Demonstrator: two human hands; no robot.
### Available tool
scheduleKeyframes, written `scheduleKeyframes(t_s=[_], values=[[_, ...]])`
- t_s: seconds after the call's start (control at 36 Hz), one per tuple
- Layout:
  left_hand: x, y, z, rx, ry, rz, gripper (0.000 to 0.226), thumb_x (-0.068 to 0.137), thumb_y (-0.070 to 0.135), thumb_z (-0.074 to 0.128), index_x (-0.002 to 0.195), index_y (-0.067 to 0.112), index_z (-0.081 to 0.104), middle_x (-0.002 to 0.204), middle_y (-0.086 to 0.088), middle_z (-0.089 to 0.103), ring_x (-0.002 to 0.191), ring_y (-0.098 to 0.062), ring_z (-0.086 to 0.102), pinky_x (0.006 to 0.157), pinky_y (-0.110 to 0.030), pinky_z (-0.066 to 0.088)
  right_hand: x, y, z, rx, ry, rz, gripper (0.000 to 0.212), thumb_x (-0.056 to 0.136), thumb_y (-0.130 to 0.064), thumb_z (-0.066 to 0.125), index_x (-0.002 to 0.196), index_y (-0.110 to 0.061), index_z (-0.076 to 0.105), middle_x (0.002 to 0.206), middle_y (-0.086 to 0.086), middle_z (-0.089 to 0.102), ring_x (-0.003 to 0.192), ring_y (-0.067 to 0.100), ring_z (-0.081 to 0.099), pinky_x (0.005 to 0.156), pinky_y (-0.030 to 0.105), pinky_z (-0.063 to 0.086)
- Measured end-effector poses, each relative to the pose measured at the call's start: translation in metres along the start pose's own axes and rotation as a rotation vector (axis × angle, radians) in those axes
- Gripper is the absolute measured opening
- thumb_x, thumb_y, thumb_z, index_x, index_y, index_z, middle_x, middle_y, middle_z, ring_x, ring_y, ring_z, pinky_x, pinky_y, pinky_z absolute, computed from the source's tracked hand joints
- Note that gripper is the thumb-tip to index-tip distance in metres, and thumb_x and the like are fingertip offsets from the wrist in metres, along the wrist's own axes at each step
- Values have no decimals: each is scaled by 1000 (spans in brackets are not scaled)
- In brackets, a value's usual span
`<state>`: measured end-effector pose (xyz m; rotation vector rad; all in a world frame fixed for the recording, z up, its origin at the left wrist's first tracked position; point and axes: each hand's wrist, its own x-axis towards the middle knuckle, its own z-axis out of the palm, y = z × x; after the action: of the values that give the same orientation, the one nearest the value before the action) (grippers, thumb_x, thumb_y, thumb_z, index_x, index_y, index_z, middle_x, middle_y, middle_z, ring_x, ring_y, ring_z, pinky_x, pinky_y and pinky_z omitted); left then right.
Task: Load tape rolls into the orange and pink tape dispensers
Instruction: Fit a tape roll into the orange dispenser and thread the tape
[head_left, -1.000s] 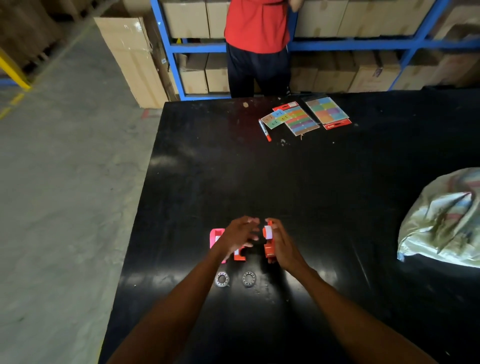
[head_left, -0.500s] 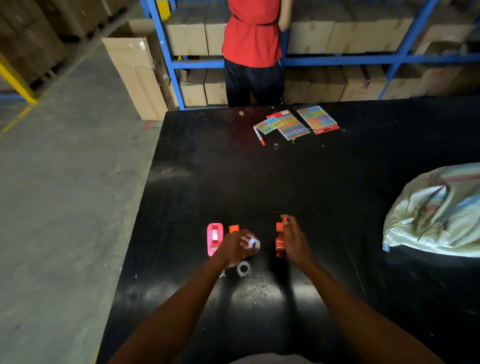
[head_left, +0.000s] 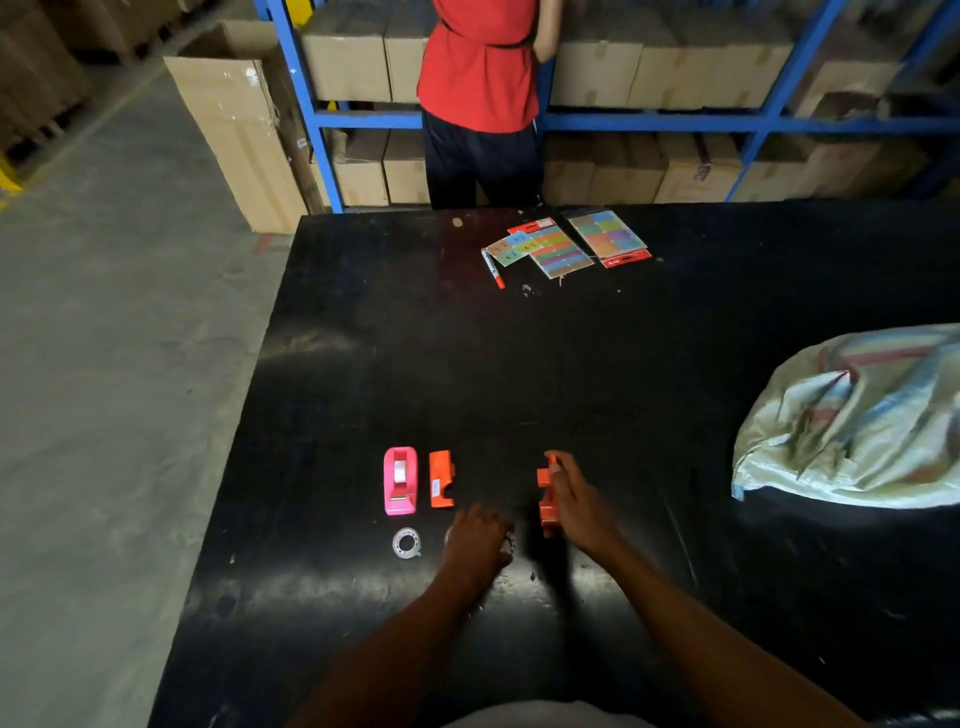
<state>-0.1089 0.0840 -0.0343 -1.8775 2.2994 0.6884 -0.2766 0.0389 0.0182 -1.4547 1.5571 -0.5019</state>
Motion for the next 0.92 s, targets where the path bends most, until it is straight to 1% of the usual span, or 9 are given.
scheduleKeyframes(t_s=[0.08, 0.25, 0.33, 0.39, 0.5, 0.67, 0.78, 0.83, 0.92], values=[[-3, -3, 1, -1, 23, 16, 52, 83, 40, 66, 131, 26, 52, 136, -4, 53, 128, -25, 43, 107, -39, 33, 1, 0, 4, 10, -14, -11, 34, 107, -42, 26, 137, -36, 41, 95, -4, 63, 85, 17, 66, 86, 45, 56], [-24, -26, 1, -119, 201, -77, 64, 78, 48, 69, 134, 24, 47, 135, 2, 49, 124, -21, 46, 102, -34, 38, -3, 1, 13, 12, -43, -12, 36, 106, -45, 25, 138, -37, 39, 95, -6, 62, 84, 16, 66, 85, 46, 57], [-36, -36, 6, -132, 205, -144, 69, 79, 48, 69, 137, 22, 43, 142, 0, 44, 127, -21, 44, 104, -34, 38, -7, -1, 19, -11, -80, -15, 37, 107, -42, 26, 139, -31, 41, 100, -4, 63, 79, 10, 64, 78, 35, 54], [-40, -39, 10, -102, 184, -165, 69, 81, 46, 67, 140, 20, 42, 143, -2, 43, 127, -22, 44, 104, -33, 36, -11, -3, 24, -32, -104, -15, 36, 107, -42, 28, 137, -30, 42, 106, -1, 63, 83, 9, 64, 81, 31, 52], [-42, -35, 12, -90, 174, -204, 64, 88, 39, 62, 143, 18, 38, 144, -4, 44, 126, -22, 44, 106, -34, 37, -16, 3, 33, -88, -179, -26, 33, 105, -47, 29, 134, -35, 42, 105, -2, 65, 87, 14, 66, 87, 37, 53], [-41, -36, 10, -87, 178, -182, 57, 92, 38, 55, 144, 18, 39, 147, -3, 43, 133, -22, 40, 113, -35, 31, -19, 10, 42, -158, -252, -27, 31, 102, -57, 28, 126, -44, 42, 103, -4, 65, 85, 15, 66, 84, 37, 56], [-45, -37, 4, -253, 206, -71, 52, 86, 42, 61, 130, 17, 52, 131, -5, 55, 123, -24, 51, 102, -34, 39, -23, 10, 48, -179, -272, -32, 38, 102, -57, 27, 134, -41, 41, 117, -1, 65, 97, 15, 66, 92, 35, 52], [-46, -35, -5, -372, 186, -6, 48, 84, 36, 65, 125, 12, 55, 123, -8, 58, 113, -25, 56, 92, -27, 42, -26, 8, 50, -180, -276, -32, 44, 103, -54, 27, 140, -34, 40, 129, 2, 62, 111, 18, 63, 97, 33, 47], [-51, -33, -21, -473, 179, 67, 43, 83, 25, 72, 121, 10, 58, 115, -4, 56, 103, -14, 54, 84, -16, 37, -32, 5, 52, -158, -294, -46, 43, 103, -54, 28, 140, -33, 41, 128, 1, 63, 111, 18, 63, 98, 34, 47]])
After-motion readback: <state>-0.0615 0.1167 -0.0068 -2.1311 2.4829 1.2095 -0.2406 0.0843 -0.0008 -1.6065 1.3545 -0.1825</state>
